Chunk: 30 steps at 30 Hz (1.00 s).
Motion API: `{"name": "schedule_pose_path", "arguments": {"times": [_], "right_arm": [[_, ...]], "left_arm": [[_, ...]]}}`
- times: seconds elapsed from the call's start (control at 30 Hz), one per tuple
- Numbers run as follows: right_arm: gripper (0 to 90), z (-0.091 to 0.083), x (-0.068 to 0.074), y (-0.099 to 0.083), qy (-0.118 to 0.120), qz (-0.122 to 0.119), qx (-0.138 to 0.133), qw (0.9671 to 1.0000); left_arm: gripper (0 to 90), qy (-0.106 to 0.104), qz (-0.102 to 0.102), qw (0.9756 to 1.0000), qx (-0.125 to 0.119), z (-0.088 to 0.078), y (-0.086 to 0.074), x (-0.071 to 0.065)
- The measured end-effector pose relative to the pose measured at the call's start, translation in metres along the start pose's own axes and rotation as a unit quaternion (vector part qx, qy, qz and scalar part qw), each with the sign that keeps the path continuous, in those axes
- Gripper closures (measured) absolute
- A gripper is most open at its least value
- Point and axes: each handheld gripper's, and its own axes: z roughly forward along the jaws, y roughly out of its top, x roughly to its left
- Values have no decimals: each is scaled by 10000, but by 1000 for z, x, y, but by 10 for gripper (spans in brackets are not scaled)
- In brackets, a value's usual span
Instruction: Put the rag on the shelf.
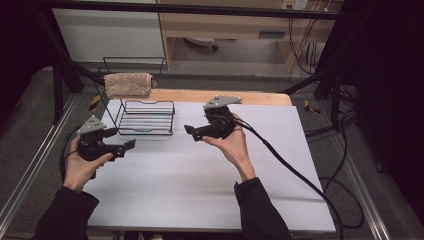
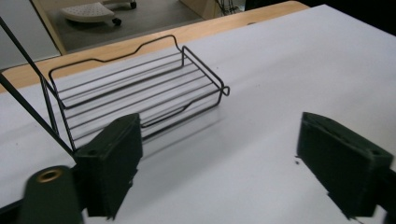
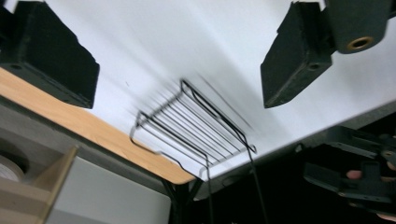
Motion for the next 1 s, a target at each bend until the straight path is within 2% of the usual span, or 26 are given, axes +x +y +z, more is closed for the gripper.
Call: {"name": "schedule_pose_path", "arguments": {"times": [0.17,0.4,0.67,1.0], "right_arm": [[75,-19,-16,-29,-134,183,95,9997],[50,-44,-39,-71,-257,430,206,9985],[31,-71,-61,-126,-319,857,306,9953],[25,-102,-76,-181,-393,1059,372,9929]], "left_arm": [[85,-70,-61,9999,117,10,-16,-8],[74,-148,-10,9995,290,23,-38,-19],[78,-212,68,9993,310,26,-58,-25],[77,-322,168,9988,320,27,-73,-26]]}}
